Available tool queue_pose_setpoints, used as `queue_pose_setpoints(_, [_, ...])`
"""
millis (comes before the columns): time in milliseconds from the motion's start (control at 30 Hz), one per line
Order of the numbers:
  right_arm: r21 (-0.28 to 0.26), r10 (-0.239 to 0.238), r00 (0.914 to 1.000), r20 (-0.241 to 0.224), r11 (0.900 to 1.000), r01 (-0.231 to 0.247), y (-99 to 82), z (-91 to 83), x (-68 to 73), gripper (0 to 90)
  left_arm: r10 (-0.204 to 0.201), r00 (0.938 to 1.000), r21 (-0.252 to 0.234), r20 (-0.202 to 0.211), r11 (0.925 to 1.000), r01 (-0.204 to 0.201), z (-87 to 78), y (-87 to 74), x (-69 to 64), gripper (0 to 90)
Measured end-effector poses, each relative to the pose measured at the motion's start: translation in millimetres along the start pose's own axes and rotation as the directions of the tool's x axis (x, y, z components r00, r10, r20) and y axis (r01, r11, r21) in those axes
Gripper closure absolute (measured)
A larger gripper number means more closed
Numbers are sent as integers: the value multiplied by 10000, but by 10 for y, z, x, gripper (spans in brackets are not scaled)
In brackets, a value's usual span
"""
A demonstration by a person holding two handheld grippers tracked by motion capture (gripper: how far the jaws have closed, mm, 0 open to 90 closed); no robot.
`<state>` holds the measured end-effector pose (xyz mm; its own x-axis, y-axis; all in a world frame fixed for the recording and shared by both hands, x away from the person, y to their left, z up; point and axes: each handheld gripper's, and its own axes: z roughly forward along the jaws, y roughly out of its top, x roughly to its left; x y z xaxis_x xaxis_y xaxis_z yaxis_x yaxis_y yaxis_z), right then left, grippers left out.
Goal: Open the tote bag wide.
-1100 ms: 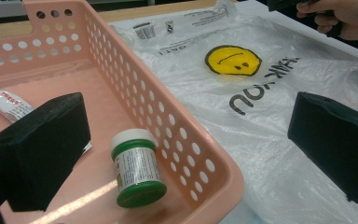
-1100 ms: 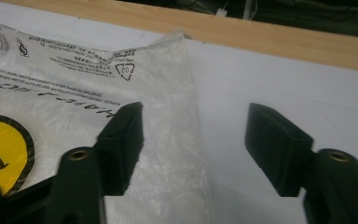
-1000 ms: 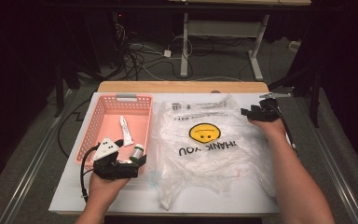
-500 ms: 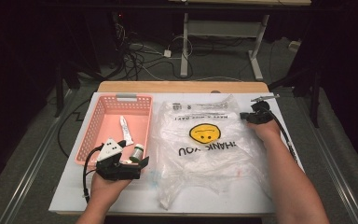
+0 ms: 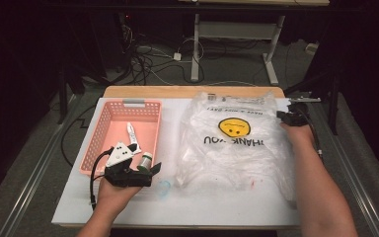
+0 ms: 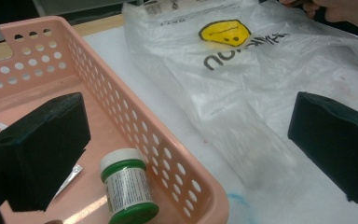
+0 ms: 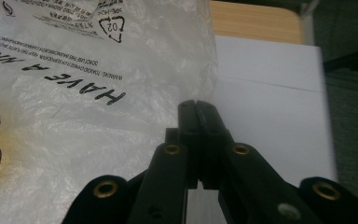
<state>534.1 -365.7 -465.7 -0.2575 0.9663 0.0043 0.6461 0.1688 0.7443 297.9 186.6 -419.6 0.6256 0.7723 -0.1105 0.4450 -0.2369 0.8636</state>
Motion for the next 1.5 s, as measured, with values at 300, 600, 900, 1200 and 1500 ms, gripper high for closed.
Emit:
queue_pose_setpoints(300, [-491,924,9922,831,9949,-886,-162,-302,-342,798,-76,9998,-105,206,9999,78,-21,-129,-31,0])
queue_pose_setpoints(600, [-1116,712,9969,321,9915,-672,-455,-861,-196,609,51,9992,-136,406,9999,-46,-60,-200,-70,0])
queue_pose_setpoints(900, [-1420,172,9987,-477,9896,-239,-1061,-1534,239,541,-146,9993,-232,344,9996,154,-43,-222,-68,0])
queue_pose_setpoints(1200, [-783,158,9820,-1884,9964,-310,-1539,-1925,743,297,11,9990,-236,454,9997,0,-22,-209,-85,0])
queue_pose_setpoints(1500, [18,-1253,9752,-1822,9918,1278,-1665,-1840,978,859,107,9989,-250,456,9996,-95,-34,-199,-96,0])
